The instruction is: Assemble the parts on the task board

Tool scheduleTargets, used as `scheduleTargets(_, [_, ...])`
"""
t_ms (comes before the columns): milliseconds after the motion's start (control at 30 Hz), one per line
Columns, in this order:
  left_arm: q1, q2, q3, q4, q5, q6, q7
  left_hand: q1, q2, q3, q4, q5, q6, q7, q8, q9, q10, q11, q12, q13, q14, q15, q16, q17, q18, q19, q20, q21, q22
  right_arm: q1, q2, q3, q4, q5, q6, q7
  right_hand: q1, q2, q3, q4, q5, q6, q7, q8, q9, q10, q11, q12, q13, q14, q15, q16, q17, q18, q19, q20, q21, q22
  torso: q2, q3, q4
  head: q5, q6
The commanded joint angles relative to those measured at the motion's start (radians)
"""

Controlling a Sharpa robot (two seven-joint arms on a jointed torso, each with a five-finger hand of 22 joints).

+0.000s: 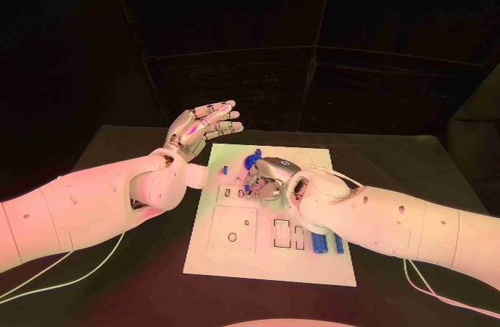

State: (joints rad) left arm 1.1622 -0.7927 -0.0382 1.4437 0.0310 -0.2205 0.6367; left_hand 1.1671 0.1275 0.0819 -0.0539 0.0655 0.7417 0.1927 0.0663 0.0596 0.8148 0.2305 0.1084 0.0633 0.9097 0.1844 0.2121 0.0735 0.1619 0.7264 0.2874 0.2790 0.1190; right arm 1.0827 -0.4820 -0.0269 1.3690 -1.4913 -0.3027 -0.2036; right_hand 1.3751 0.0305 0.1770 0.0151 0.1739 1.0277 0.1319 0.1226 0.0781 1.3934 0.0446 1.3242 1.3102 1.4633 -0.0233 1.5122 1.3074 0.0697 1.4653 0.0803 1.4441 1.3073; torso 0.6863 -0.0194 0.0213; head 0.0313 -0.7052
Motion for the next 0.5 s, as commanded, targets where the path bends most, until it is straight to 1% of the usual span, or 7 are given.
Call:
scheduleTargets(33, [0.002,0.001,0.001,0.001,0.001,0.006,0.01,0.0,0.009,0.0,0.0,0.002,0.0,0.087,-0.002,0.0,0.005,0.001,0.0,0.0,0.009,-0.001,-0.006,-0.001,0.015,0.008,-0.001,0.002,-0.001,0.001,0.0,0.0,-0.003,-0.014,0.016,-0.001,0.001,-0.001,0.006,-0.001,-0.002,0.004,0.001,0.005,0.001,-0.007,0.001,-0.003,0.022,0.083,-0.006,0.001,0.151,-0.019,0.005,-0.006,0.004,0.017,0.0,-0.0001,-0.0005,0.0,-0.001])
scheduleTargets(167, [0.002,0.002,0.001,0.0,0.001,0.007,0.009,0.0,0.009,0.0,0.0,0.002,0.0,0.087,-0.002,0.0,0.005,0.001,0.0,0.0,0.009,-0.001,-0.006,-0.001,0.015,0.008,-0.001,0.002,-0.001,-0.001,0.002,-0.001,-0.005,-0.015,0.019,0.0,0.001,-0.001,0.006,-0.001,-0.002,0.004,0.001,0.005,0.001,-0.007,0.001,-0.003,0.022,0.083,-0.006,0.001,0.151,-0.019,0.005,-0.006,0.004,0.017,0.001,0.0008,-0.0011,0.003,-0.003])
scheduleTargets(300, [0.001,0.003,0.001,-0.001,0.001,0.008,0.009,0.0,0.009,0.0,0.0,0.002,0.0,0.087,-0.002,0.0,0.005,0.001,0.0,0.0,0.009,-0.001,-0.006,-0.001,0.015,0.008,-0.001,0.002,-0.001,-0.002,0.004,-0.002,-0.006,-0.015,0.024,-0.002,0.001,-0.001,0.006,-0.001,-0.002,0.004,0.001,0.005,0.001,-0.007,0.001,-0.003,0.022,0.083,-0.006,0.001,0.151,-0.019,0.005,-0.006,0.004,0.017,0.001,0.0007,-0.0009,0.003,-0.004])
scheduleTargets(500, [0.001,0.003,0.0,-0.001,0.001,0.008,0.009,0.0,0.009,0.0,0.0,0.002,0.0,0.087,-0.002,0.0,0.005,0.001,0.0,0.0,0.009,-0.001,-0.006,-0.001,0.015,0.008,-0.001,0.002,-0.001,-0.003,0.0,-0.003,-0.007,-0.024,0.035,-0.023,-0.004,-0.004,0.006,-0.001,-0.008,0.005,0.002,0.005,0.0,-0.008,0.002,-0.006,0.02,0.082,-0.006,0.0,0.151,-0.018,0.004,-0.005,0.003,0.016,0.0,-0.0003,-0.0009,0.001,-0.006])
